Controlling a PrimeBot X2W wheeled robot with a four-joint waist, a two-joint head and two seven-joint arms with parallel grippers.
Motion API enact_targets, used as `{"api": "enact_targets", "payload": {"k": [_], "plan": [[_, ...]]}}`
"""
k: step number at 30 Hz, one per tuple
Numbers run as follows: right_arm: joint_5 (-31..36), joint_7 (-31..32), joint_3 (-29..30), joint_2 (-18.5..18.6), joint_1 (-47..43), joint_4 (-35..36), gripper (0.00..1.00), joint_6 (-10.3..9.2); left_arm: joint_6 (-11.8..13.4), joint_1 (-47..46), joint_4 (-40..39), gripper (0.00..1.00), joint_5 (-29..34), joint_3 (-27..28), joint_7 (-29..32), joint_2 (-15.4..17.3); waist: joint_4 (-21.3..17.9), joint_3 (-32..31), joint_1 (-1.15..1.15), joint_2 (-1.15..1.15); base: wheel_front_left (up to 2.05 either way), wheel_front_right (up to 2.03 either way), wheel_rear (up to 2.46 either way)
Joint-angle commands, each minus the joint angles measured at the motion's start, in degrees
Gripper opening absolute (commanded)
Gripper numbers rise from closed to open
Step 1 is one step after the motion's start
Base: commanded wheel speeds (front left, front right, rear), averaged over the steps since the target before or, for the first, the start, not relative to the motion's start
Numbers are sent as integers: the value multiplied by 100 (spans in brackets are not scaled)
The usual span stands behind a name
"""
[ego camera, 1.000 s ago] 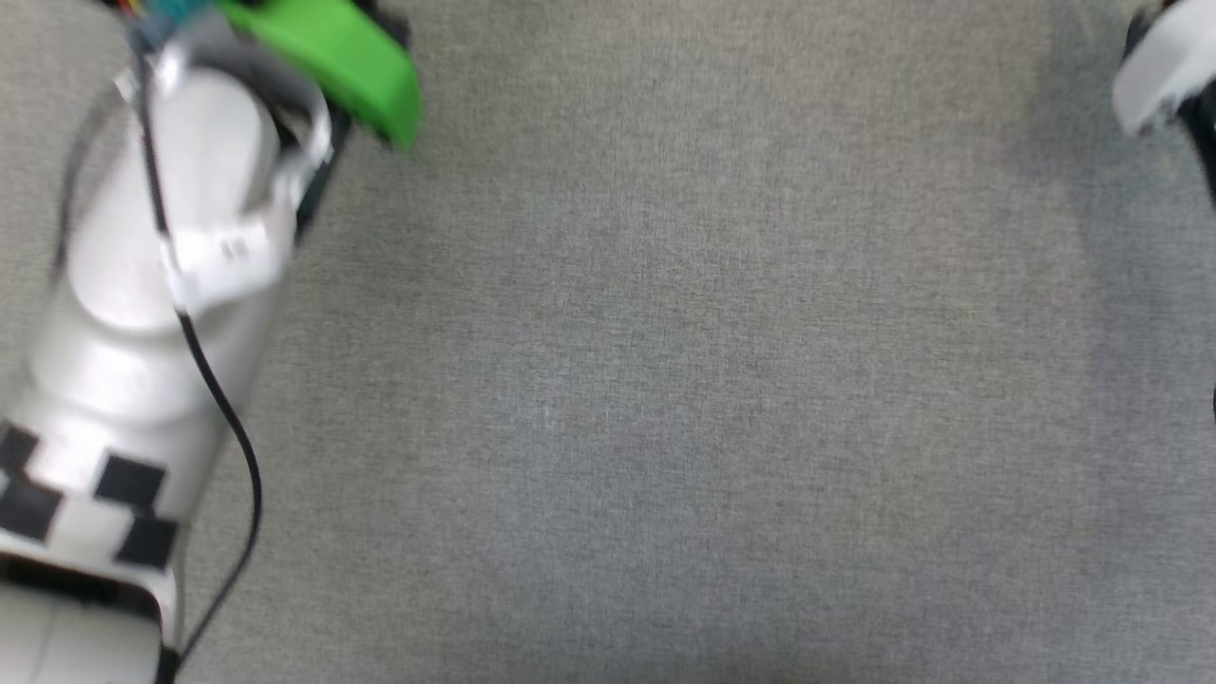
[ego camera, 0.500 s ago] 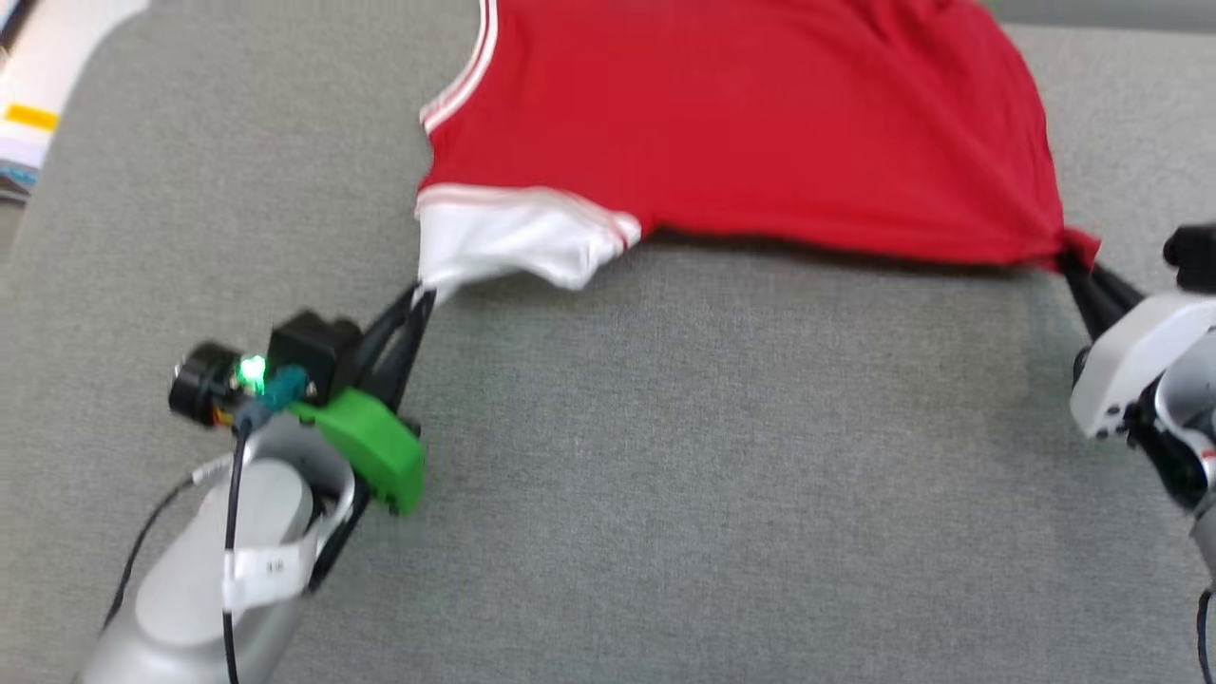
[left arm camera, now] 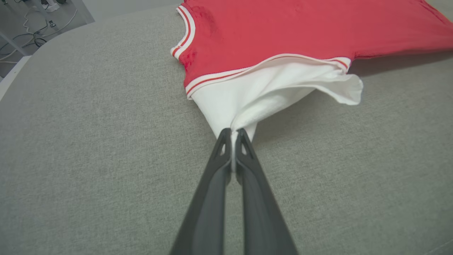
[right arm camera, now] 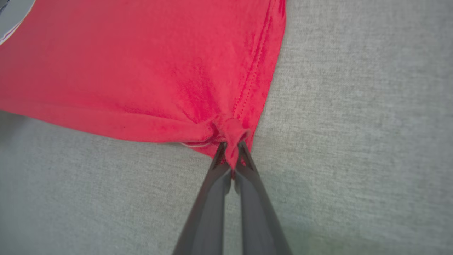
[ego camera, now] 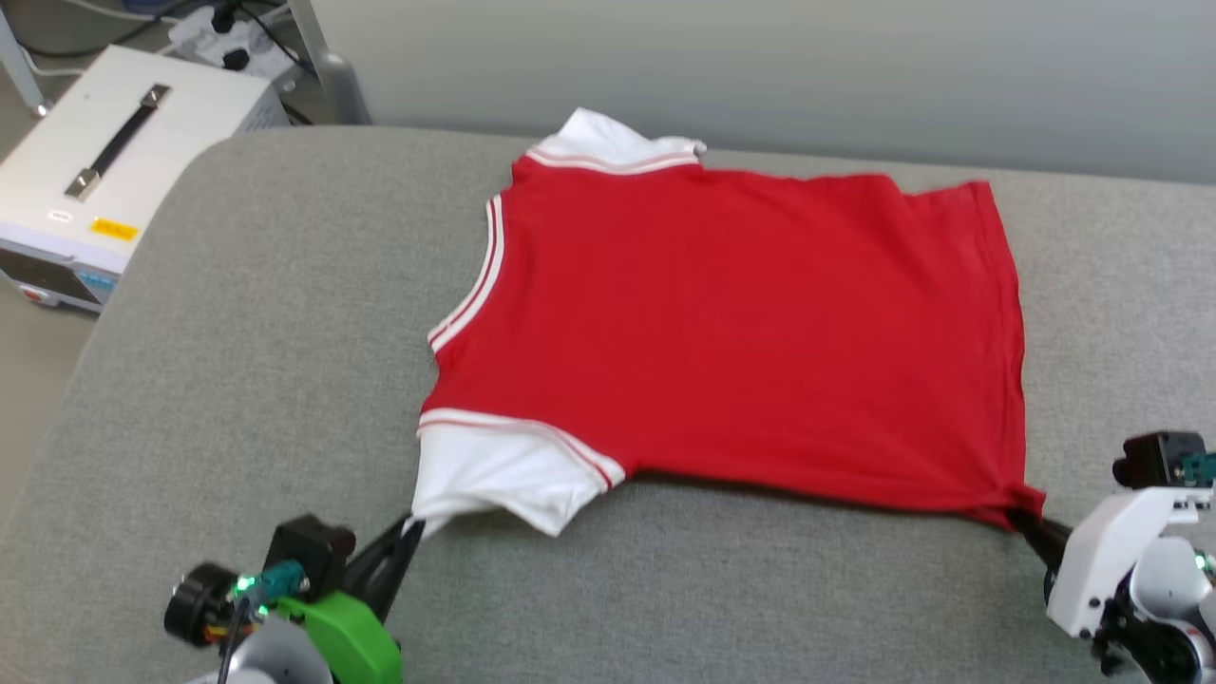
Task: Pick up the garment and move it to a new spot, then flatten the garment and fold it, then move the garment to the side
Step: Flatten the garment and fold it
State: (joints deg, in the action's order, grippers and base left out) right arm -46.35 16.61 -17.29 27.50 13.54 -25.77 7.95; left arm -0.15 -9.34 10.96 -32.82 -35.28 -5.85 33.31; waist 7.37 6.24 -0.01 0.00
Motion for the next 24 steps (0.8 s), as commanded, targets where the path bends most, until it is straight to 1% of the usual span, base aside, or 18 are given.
{"api": "enact_targets", "payload": {"k": [1,9,14,16,21,24], "plan": [[-137,116,40,81,-217,134,0,-46,37,231,-89,0,-100,-27,75,104,18,-317,1,0,0,0,0],[-555,604,424,339,-1241,811,0,-46,-26,1012,-676,0,-425,-215,641,552,56,-678,1,0,0,0,0],[-665,939,666,374,-1891,1316,0,-46,-95,1355,-1030,0,-612,-345,1023,822,48,-786,1,0,0,0,0],[-646,1078,792,365,-2126,1539,0,-46,-85,1440,-1178,0,-650,-360,1108,914,34,-804,1,0,0,0,0],[-525,1292,1172,214,-2346,1914,0,-46,87,1296,-1380,0,-499,-243,968,929,-17,-760,1,0,0,0,0],[-434,1413,1342,107,-2283,2140,0,-46,88,1104,-1425,0,-402,-223,972,928,-55,-651,1,0,0,0,0]]}}
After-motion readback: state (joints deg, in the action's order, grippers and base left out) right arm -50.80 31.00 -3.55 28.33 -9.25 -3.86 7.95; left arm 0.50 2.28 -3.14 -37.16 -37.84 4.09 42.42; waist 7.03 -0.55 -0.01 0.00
